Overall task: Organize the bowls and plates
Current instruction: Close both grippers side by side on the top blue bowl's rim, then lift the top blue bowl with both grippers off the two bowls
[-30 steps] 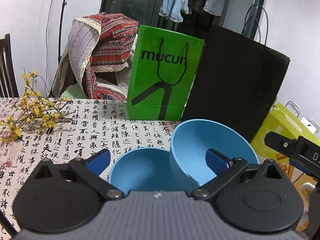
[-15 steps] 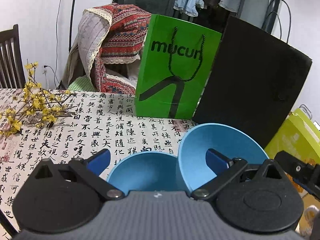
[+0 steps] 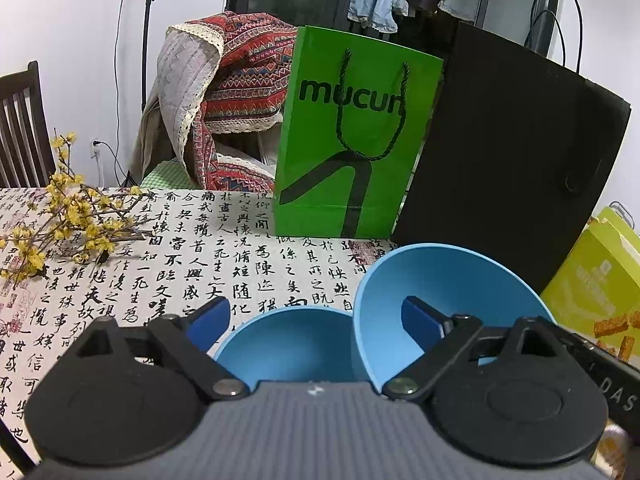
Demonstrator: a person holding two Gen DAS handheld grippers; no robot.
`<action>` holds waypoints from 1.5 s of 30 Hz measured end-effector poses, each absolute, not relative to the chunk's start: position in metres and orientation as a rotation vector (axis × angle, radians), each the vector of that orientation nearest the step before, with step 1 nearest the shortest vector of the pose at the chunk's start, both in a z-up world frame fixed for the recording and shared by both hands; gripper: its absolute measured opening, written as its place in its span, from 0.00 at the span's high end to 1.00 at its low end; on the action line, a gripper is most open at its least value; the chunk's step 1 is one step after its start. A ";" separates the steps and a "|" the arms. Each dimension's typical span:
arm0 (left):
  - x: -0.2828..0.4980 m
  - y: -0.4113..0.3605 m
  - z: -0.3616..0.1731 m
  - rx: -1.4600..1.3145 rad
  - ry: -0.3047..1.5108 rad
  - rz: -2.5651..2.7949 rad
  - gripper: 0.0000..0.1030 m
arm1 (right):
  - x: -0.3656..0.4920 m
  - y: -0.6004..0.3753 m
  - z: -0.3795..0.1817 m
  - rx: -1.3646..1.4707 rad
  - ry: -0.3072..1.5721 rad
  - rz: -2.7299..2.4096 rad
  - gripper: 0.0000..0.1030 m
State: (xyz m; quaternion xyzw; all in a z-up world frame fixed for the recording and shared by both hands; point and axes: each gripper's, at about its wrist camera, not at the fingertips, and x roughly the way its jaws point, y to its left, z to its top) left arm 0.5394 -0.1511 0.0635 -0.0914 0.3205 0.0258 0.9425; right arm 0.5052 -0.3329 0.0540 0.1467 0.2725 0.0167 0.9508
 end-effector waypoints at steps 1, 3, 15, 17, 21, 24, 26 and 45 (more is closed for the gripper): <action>0.539 -0.151 0.063 -0.186 0.653 0.053 0.10 | 0.507 -0.332 0.053 0.298 0.559 0.034 0.52; 0.539 -0.152 0.063 -0.181 0.650 0.053 0.11 | 0.510 -0.330 0.050 0.289 0.572 0.029 0.52; 0.538 -0.153 0.061 -0.168 0.653 0.039 0.27 | 0.520 -0.323 0.039 0.295 0.616 0.031 0.76; 0.538 -0.155 0.061 -0.165 0.656 0.034 0.31 | 0.521 -0.324 0.037 0.304 0.625 0.035 0.77; 0.538 -0.157 0.060 -0.164 0.665 0.022 0.37 | 0.522 -0.324 0.036 0.320 0.631 0.054 0.82; 0.538 -0.159 0.059 -0.155 0.664 0.021 0.41 | 0.522 -0.322 0.036 0.313 0.630 0.044 0.84; 0.538 -0.159 0.059 -0.155 0.667 0.014 0.48 | 0.522 -0.323 0.036 0.323 0.632 0.049 0.86; 0.530 -0.172 0.060 -0.121 0.671 -0.013 0.91 | 0.523 -0.320 0.034 0.298 0.636 0.032 0.92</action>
